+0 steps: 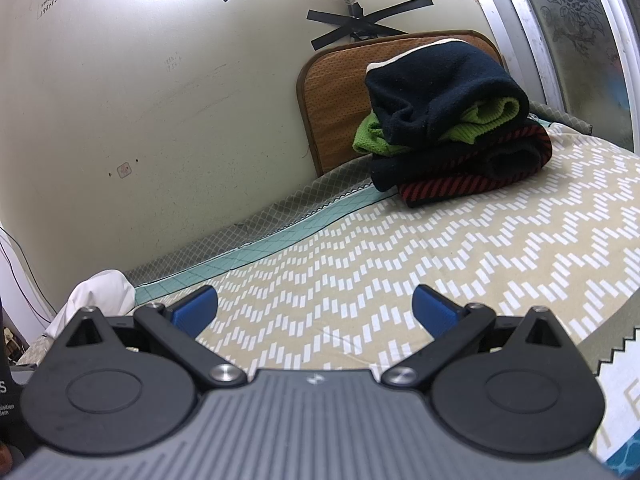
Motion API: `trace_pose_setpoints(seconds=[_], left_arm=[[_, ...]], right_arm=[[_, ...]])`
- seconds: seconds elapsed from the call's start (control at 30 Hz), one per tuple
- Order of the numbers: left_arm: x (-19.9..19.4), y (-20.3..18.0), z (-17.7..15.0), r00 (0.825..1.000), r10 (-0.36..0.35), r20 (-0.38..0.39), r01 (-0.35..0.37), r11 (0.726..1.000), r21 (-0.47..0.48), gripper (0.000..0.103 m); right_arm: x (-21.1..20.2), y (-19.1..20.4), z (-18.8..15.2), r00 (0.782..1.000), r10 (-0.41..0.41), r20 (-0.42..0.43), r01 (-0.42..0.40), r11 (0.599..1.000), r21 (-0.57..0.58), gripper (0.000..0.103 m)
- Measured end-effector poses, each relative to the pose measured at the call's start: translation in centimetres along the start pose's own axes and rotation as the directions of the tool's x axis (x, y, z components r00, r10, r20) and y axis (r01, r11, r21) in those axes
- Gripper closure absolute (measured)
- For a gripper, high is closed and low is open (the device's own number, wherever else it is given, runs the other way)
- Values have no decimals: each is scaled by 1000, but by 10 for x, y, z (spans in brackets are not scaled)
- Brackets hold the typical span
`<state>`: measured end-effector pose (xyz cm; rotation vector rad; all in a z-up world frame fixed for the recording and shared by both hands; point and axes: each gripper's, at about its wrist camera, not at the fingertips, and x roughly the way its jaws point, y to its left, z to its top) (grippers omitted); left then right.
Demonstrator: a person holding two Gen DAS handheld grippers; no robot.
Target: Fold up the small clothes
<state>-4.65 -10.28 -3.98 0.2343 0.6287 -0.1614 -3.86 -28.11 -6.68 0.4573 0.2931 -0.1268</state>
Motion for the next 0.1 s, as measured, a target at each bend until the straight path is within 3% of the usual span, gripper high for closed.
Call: trace_pose_setpoints(seconds=[0.1], left_arm=[[-1, 0, 0, 1000, -12, -3, 12, 1000, 5, 0]], right_arm=[[0, 0, 0, 1000, 0, 1, 0, 1000, 0, 0]])
